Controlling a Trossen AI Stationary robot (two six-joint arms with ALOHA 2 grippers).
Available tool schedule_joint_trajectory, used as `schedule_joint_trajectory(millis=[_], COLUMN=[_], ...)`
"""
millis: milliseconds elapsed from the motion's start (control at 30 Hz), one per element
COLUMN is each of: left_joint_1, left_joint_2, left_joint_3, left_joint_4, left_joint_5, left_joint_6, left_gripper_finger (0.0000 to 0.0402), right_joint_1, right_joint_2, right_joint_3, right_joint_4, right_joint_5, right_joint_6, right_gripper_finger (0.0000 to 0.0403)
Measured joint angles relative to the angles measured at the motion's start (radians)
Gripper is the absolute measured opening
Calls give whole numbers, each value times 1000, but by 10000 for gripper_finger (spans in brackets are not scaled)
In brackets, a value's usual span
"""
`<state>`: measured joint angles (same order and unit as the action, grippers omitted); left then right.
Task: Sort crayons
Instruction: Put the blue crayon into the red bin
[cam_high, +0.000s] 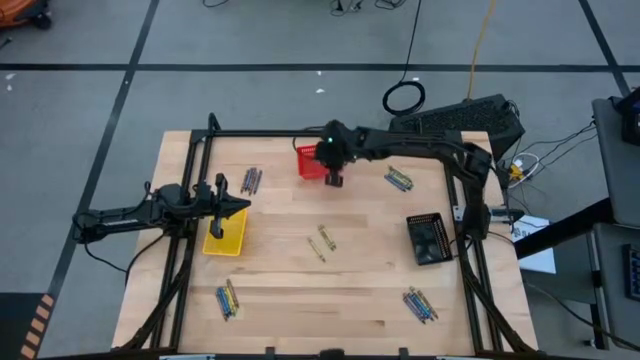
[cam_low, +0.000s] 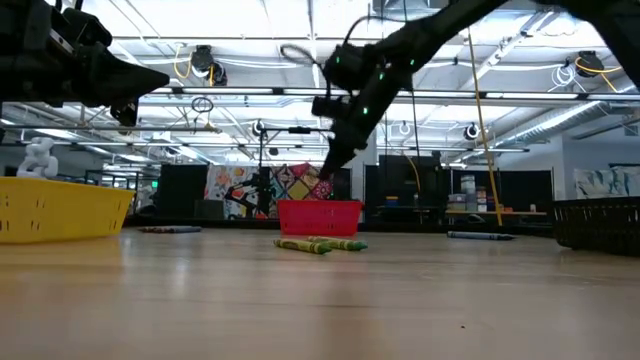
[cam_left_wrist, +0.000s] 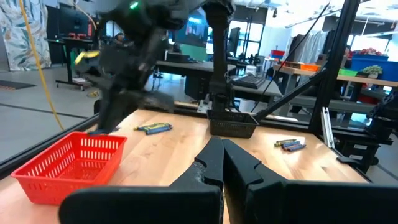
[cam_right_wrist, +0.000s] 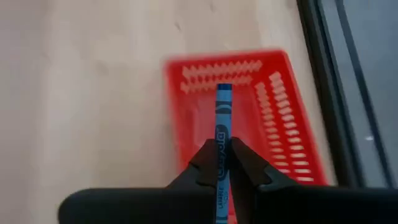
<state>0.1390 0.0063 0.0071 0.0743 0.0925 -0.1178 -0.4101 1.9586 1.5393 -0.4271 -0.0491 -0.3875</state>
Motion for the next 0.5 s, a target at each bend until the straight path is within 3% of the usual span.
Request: schedule_joint_trajectory(millis=[300,500], left_joint_1=[0,0], left_joint_2=[0,0], left_joint_3=[0,0], left_joint_4=[49,48], left_joint_5=[-30,-38], left_joint_6=[-5,-5], left_gripper_finger=[0,0], right_joint_1=[-37,-33], right_joint_2=[73,86], right_joint_3=[52,52], right_joint_4=[29,36], right_joint_5=[-5,-4], right_joint_6=[-96,-82], right_gripper_finger=[8,73])
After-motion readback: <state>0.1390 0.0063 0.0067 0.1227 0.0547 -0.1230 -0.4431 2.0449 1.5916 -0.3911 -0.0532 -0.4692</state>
